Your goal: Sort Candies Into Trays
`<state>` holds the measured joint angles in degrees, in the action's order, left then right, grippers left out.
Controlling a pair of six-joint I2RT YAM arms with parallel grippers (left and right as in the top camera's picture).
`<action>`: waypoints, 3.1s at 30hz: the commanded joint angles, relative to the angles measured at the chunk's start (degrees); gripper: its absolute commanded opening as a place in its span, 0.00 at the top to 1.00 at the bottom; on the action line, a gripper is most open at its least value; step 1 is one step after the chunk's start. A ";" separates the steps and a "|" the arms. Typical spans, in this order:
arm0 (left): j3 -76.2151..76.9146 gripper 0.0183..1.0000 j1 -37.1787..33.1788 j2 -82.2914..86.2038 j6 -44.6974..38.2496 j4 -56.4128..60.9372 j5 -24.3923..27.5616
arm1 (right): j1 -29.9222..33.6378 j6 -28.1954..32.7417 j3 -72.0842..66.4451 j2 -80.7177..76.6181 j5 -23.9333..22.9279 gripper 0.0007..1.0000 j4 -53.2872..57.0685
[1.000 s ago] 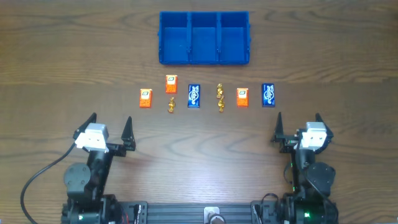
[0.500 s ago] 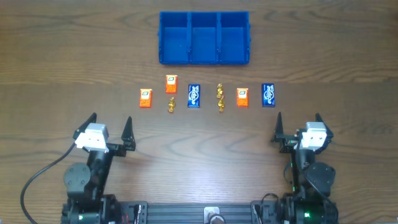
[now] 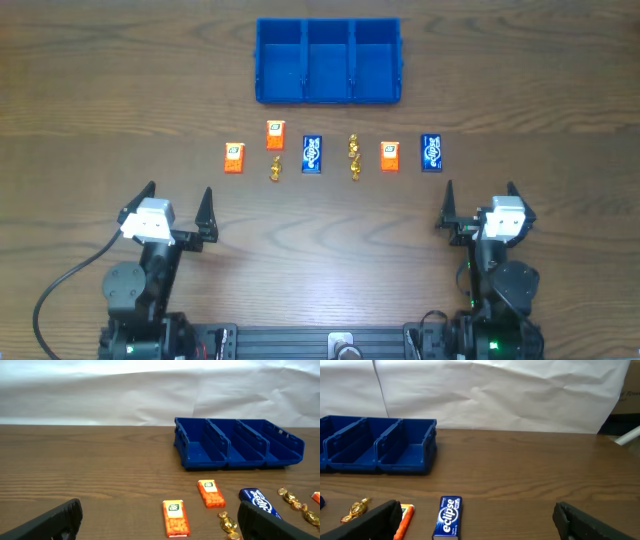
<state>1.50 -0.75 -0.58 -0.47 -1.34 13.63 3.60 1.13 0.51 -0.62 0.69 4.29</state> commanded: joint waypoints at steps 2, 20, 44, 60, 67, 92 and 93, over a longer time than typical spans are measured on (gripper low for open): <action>-1.20 0.00 -0.35 0.33 -0.83 -1.77 1.03 | 0.28 0.81 -0.04 0.33 0.50 0.00 0.50; 1.46 0.00 0.22 -2.25 2.64 -0.15 0.87 | 0.28 0.81 -0.04 0.33 0.50 0.00 0.50; 67.78 0.00 10.99 -92.32 6.75 -40.76 -8.17 | 0.28 0.81 -0.04 0.33 0.50 0.00 0.50; 67.78 0.00 12.39 -108.04 6.69 -36.72 -9.75 | 0.28 0.81 -0.04 0.33 0.50 0.00 0.50; 67.78 0.04 12.48 -109.98 6.71 -35.60 -10.91 | 0.28 0.81 -0.04 0.33 0.50 0.00 0.50; 67.78 0.78 14.82 -111.51 9.38 -32.76 -12.31 | 0.28 0.81 -0.04 0.33 0.50 0.00 0.50; 67.78 0.80 14.82 -111.49 9.55 -32.81 -12.31 | 0.28 0.81 -0.04 0.33 0.50 0.00 0.50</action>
<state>68.66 13.93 -110.61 7.84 -34.04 2.11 3.64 1.13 0.51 -0.62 0.71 4.32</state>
